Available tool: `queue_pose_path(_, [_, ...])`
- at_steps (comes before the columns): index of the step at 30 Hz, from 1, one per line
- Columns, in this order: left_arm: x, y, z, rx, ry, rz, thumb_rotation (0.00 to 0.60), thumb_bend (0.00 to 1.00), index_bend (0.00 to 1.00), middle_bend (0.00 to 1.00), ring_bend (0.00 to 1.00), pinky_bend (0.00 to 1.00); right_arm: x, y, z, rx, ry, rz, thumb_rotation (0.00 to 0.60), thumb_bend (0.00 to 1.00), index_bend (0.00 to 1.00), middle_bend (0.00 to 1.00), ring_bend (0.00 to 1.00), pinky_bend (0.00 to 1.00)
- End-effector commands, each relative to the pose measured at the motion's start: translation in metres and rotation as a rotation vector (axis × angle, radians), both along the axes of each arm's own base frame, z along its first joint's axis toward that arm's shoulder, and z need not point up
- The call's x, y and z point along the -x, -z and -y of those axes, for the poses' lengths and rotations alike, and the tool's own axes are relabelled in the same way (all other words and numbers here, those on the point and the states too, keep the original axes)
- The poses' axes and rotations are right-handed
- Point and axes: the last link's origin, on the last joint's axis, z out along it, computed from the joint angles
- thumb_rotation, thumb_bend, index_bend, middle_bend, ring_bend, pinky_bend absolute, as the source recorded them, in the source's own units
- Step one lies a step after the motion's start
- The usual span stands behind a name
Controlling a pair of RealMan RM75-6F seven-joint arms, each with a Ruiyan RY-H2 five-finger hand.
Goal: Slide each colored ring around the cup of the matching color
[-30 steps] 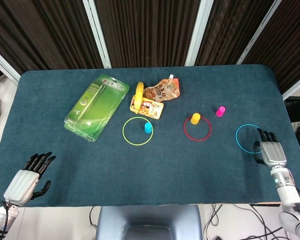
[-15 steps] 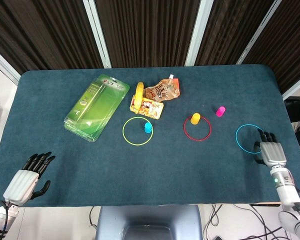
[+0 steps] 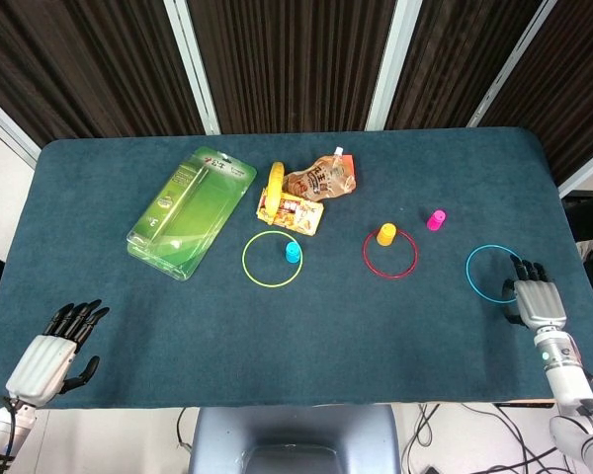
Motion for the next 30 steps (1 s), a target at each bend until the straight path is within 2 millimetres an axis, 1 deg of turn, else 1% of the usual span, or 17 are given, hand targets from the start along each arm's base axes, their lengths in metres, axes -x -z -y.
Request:
queue_pose_path(1, [-0.0001,0.0001,-0.0001,0.001,0.0,-0.001,0.6,0.46,0.0,0.0,0.0,0.0,0.0002,0.0,0.0001,0.0,0.002,0.0,0.6,0.47,0.65,0.1,0.0,0.0])
queue_pose_path(18, [0.0,0.001,-0.0001,0.003,-0.005,-0.004,0.6,0.46,0.0,0.0,0.0,0.0,0.0004,-0.0047,0.0021,0.017,0.007,0.022,0.6,0.47,0.65,0.1,0.0,0.0])
queue_pose_path(30, [0.0004,0.0018,-0.001,0.005,-0.007,-0.008,0.6,0.46,0.0,0.0,0.0,0.0,0.0012,-0.0011,0.0044,0.009,0.017,0.017,0.6,0.47,0.65,0.1,0.0,0.0])
